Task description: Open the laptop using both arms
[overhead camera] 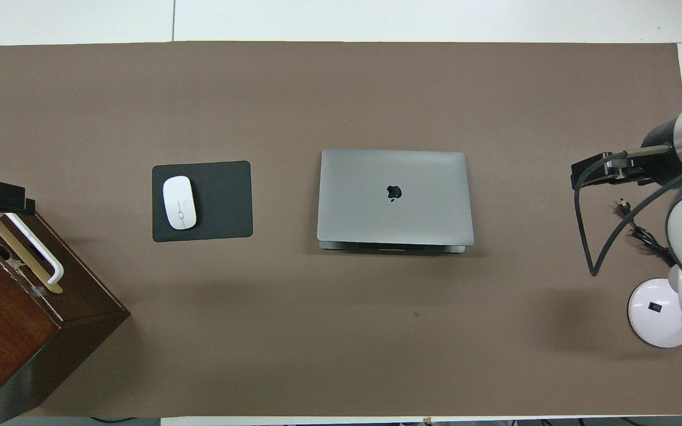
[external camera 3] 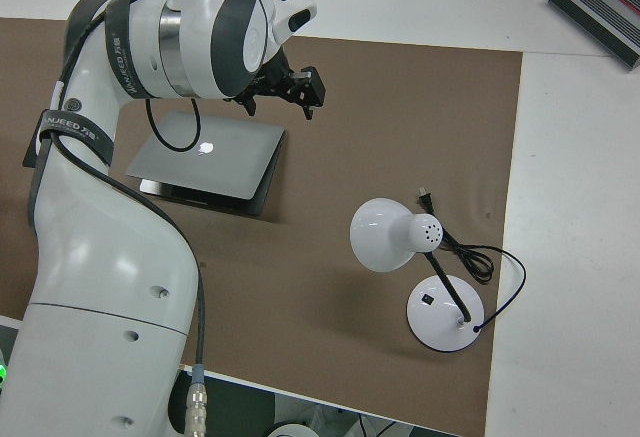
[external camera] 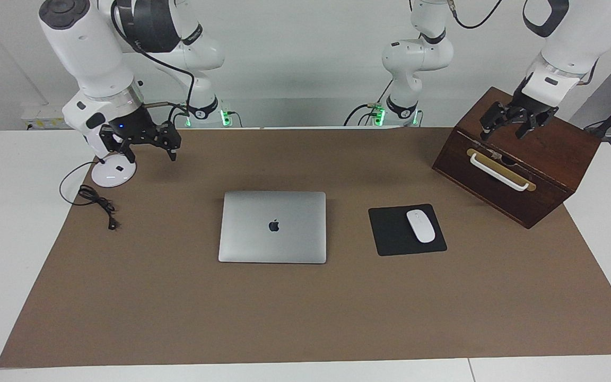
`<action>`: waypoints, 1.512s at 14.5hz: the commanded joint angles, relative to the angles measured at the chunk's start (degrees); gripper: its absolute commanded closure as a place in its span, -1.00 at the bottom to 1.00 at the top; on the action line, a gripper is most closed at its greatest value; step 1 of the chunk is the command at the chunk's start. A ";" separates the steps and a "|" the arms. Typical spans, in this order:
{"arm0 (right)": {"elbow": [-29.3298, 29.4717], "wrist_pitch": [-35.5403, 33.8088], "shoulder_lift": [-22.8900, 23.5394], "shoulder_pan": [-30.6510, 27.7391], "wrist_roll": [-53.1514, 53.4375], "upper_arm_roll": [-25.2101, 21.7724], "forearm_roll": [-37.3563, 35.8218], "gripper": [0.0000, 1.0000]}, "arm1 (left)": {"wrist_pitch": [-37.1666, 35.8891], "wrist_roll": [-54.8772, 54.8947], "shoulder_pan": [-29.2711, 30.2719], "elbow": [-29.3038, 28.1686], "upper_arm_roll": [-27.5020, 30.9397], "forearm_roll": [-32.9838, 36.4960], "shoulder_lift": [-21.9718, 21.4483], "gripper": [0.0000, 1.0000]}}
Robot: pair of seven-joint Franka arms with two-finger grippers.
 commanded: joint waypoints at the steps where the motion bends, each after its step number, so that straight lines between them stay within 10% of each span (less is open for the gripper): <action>1: -0.99 -0.80 -1.20 0.01 0.44 -0.11 0.53 -1.00 | -1.44 -0.71 0.56 1.86 -0.51 0.74 0.90 -1.00; 11: -3.45 -0.37 -2.34 0.01 -0.17 -0.02 0.53 -1.00 | -0.82 -1.06 1.26 1.42 -0.78 1.18 -0.41 -1.00; 18: -3.62 -0.72 -2.52 -0.34 -2.37 -0.02 0.71 -0.55 | -0.65 -2.63 1.26 1.07 -0.78 1.62 -0.77 -1.00; 19: -3.54 -0.72 -2.52 -0.08 -2.28 -0.02 0.80 -0.55 | -0.21 -4.38 1.26 0.98 -0.78 1.62 -0.68 -0.88; 21: -3.71 -0.72 -2.52 0.01 -2.20 0.07 0.80 -0.55 | 0.93 -6.24 1.26 0.98 -0.78 1.62 -0.68 0.82; 22: -3.71 -0.72 -2.61 0.01 -2.20 0.07 0.80 -0.55 | 1.20 -6.16 1.35 1.07 -0.78 1.53 -0.68 1.00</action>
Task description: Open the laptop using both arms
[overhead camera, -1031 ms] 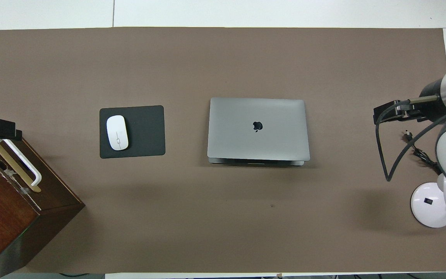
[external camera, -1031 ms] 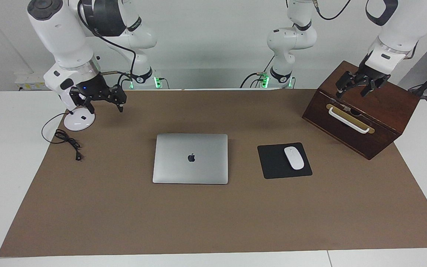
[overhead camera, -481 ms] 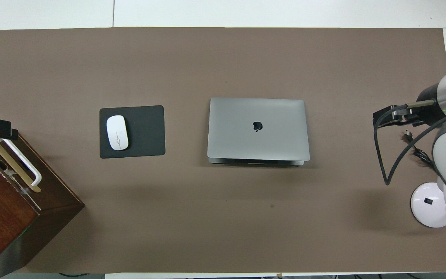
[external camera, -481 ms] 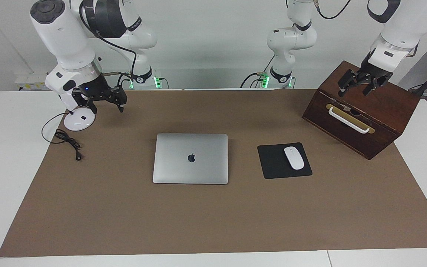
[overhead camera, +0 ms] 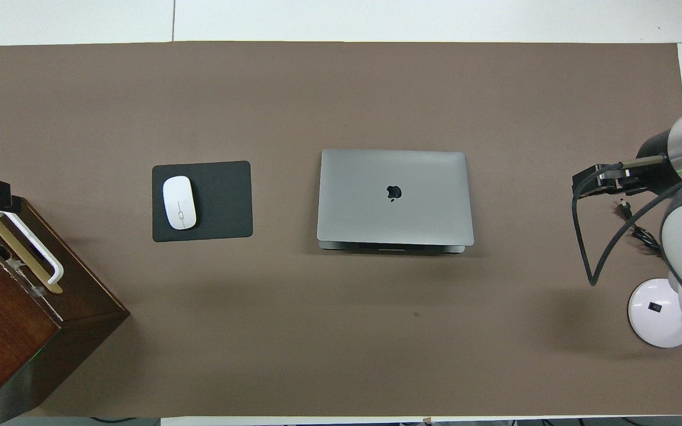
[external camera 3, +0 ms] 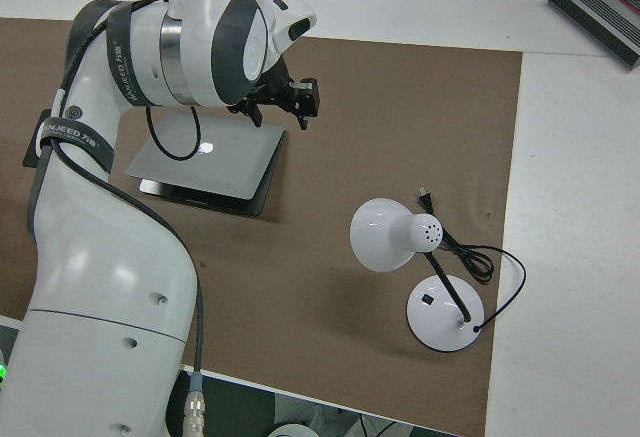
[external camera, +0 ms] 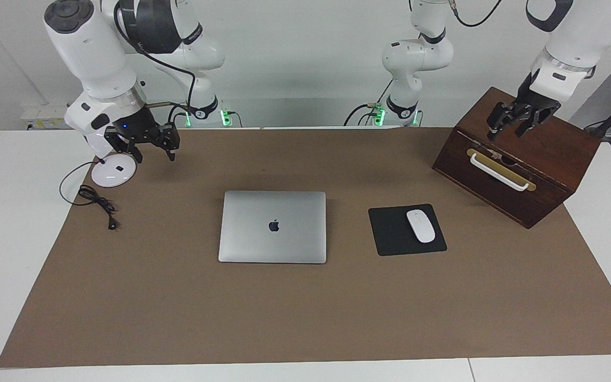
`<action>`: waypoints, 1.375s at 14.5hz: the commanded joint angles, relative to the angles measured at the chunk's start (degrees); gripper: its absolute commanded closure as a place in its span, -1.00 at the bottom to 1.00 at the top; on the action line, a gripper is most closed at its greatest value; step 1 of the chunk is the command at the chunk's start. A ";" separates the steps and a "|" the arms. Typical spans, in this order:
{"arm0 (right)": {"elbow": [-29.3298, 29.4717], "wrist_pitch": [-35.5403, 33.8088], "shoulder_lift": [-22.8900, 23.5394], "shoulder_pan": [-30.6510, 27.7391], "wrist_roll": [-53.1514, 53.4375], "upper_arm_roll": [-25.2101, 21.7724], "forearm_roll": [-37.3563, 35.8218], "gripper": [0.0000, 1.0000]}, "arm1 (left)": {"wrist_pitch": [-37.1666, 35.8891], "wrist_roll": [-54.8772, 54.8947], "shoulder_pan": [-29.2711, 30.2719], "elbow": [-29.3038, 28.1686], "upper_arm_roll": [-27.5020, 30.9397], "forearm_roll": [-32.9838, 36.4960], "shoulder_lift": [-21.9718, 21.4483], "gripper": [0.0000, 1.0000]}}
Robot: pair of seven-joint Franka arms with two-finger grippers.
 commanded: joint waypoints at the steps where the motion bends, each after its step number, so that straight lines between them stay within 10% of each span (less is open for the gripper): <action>1: -1.53 -0.59 -1.49 -0.05 -1.47 -0.02 0.79 -0.55 | 0.80 -1.59 0.57 0.54 -0.38 1.22 -0.21 1.00; 12: -8.46 3.19 -4.74 0.13 2.22 0.42 5.89 0.01 | 10.72 0.25 0.13 -0.34 -0.29 0.61 0.23 1.00; 16: -9.00 2.93 -5.09 0.13 1.43 0.42 6.51 0.26 | 24.58 3.67 -0.39 -10.33 -0.37 -2.29 -2.92 1.00; 20: -10.05 2.93 -5.79 2.50 2.48 0.42 6.51 0.06 | 42.68 4.12 -3.90 -25.88 -0.55 -2.47 -8.90 1.00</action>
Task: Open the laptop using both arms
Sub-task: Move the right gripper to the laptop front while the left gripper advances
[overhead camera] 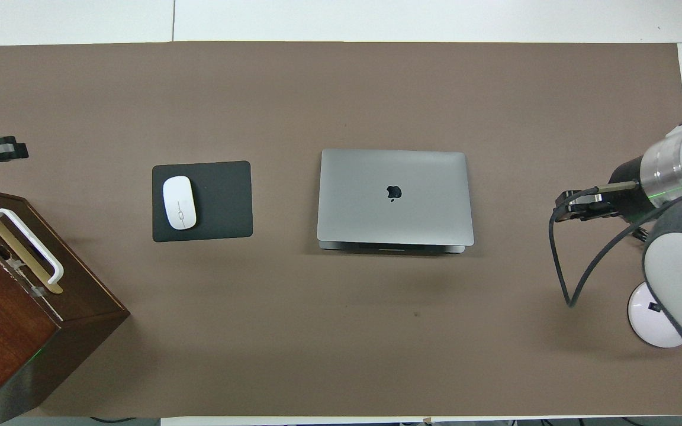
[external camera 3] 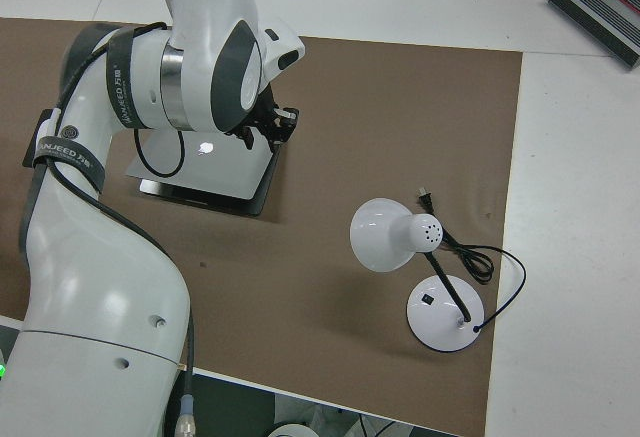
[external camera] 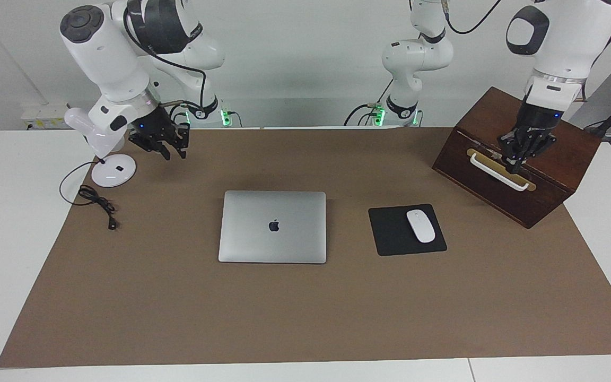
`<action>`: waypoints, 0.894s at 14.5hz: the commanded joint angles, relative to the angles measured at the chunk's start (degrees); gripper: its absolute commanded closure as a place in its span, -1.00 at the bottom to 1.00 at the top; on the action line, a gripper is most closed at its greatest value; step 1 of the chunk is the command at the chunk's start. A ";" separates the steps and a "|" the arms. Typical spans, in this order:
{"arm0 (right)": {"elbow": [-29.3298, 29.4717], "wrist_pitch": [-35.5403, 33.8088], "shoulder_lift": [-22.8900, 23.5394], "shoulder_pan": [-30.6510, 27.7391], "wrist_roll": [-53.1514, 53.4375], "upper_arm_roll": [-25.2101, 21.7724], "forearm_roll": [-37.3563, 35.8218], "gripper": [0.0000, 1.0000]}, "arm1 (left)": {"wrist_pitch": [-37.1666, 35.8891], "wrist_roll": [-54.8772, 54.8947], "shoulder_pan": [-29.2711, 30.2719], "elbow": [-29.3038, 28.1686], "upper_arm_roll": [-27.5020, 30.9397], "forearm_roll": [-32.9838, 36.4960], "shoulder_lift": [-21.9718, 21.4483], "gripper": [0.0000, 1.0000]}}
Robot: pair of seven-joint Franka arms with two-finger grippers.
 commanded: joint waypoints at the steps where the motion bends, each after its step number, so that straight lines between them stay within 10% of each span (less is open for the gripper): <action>1: -3.67 1.74 -2.53 1.02 1.00 0.07 1.08 0.06 | 12.33 1.21 -3.81 -14.05 0.46 -0.88 -7.18 1.00; 8: -7.62 5.25 -3.93 5.06 7.74 0.16 2.91 0.17 | 38.87 1.22 -12.95 -33.57 0.46 -0.88 -9.12 1.00; 11: -12.10 10.60 -5.87 6.64 10.40 0.16 6.61 -0.20 | 47.05 0.43 -16.47 -39.64 0.46 -0.97 -8.95 1.00; 12: -12.46 10.79 -5.87 7.35 10.58 0.16 6.62 -0.96 | 49.43 0.42 -17.70 -41.23 0.46 -0.88 -8.60 1.00; 13: -12.47 10.88 -5.87 7.53 10.75 0.16 6.62 -1.00 | 51.89 0.25 -19.02 -42.46 0.46 -0.97 -8.33 1.00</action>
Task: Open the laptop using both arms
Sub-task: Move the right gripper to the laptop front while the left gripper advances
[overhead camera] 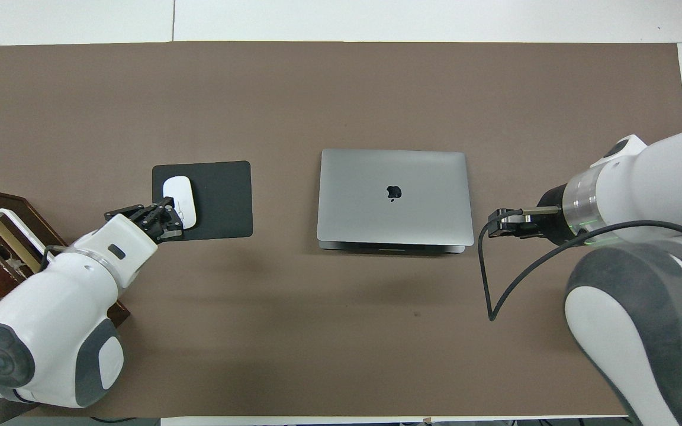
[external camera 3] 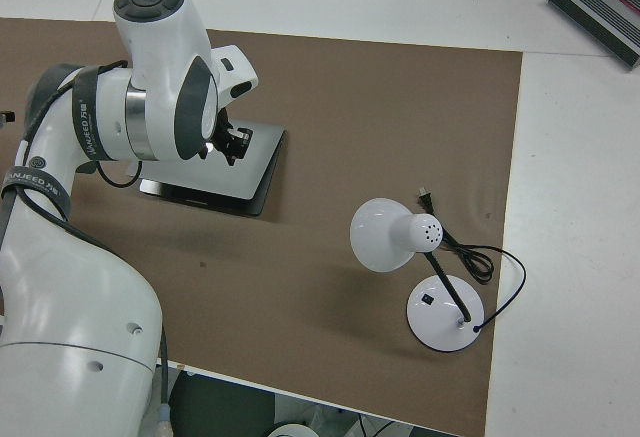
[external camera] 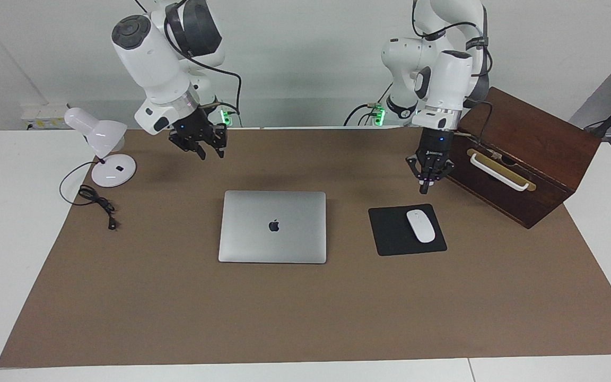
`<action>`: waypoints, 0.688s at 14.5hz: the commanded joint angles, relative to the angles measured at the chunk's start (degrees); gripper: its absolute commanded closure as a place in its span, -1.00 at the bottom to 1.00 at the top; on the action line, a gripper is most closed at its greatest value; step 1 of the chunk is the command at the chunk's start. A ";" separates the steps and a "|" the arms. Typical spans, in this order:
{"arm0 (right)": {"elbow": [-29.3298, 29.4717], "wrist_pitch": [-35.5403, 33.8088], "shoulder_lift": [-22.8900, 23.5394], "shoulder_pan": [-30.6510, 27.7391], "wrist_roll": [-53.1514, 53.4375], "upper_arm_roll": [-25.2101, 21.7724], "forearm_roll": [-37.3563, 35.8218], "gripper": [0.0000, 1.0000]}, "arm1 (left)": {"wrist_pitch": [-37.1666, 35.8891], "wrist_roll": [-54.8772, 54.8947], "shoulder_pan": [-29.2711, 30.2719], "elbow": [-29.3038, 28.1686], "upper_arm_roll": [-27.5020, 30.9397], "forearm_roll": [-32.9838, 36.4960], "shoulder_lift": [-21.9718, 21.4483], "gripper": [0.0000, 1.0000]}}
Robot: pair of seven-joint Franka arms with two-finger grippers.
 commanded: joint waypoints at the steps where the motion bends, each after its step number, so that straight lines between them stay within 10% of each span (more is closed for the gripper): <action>1: -3.34 1.99 -2.51 0.67 1.00 -0.05 1.63 -1.00 | 6.54 -0.93 -4.66 -4.95 0.85 -0.94 -1.31 1.00; 10: -10.45 19.44 -1.36 4.54 30.34 -0.05 12.61 -1.00 | 11.31 -20.18 -19.79 -9.35 -3.26 -1.02 -2.18 1.00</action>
